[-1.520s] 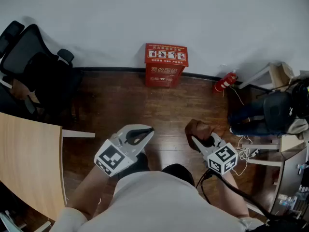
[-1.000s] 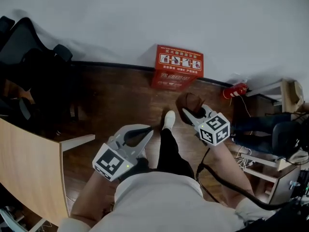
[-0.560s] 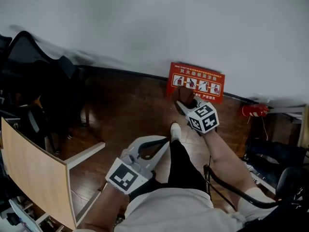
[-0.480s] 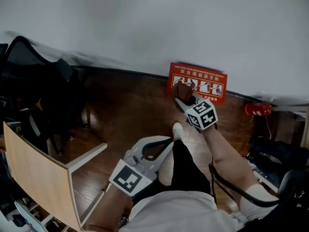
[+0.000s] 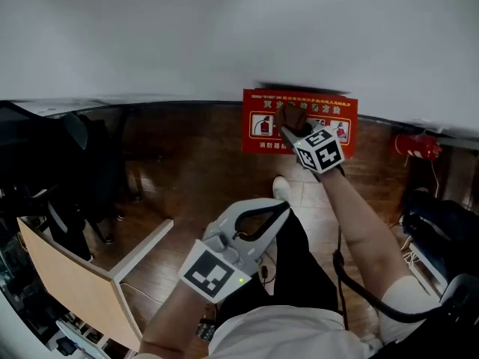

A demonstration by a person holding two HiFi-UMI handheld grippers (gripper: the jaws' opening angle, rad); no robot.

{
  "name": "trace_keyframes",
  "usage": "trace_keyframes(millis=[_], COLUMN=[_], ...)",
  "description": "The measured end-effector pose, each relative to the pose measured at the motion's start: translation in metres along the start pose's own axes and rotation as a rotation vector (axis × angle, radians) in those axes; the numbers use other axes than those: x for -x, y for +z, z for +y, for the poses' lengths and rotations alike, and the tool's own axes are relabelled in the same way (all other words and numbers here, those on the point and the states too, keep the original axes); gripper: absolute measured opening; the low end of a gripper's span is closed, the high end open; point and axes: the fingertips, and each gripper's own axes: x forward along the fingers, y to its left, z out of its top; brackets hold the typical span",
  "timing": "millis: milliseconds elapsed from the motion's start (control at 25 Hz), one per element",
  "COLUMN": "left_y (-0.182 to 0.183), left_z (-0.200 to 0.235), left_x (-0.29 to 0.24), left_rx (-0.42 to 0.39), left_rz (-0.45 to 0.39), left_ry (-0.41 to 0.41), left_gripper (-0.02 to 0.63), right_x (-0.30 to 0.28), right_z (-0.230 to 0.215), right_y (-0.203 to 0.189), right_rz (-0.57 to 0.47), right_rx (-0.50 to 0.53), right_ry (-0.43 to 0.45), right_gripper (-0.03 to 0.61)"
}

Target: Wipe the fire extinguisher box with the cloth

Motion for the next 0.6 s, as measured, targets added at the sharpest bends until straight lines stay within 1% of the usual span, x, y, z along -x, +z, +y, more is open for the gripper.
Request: trace_keyframes(millis=[160,280,600], left_y=[-0.002,-0.004,-0.001], left_z=[0.001,-0.002,-0.005], left_x=[-0.027,-0.046,-0.087], left_rx=[0.003,-0.021,-0.054], left_rz=[0.019,0.050,0.080], left_ry=[-0.048,-0.091,-0.165], left_gripper=[0.000,0.000,0.000], right_x=[0.026,0.053,0.115], right_z=[-0.045,-0.077,-0.127], right_y=[-0.025,-0.043,-0.079], right_rz=[0.000,-0.002,-0.022], right_rx=[-0.060,-0.095,-0.144], right_ry=[-0.055,-0.093,-0.130], right_gripper=[0.055,0.055,0.055])
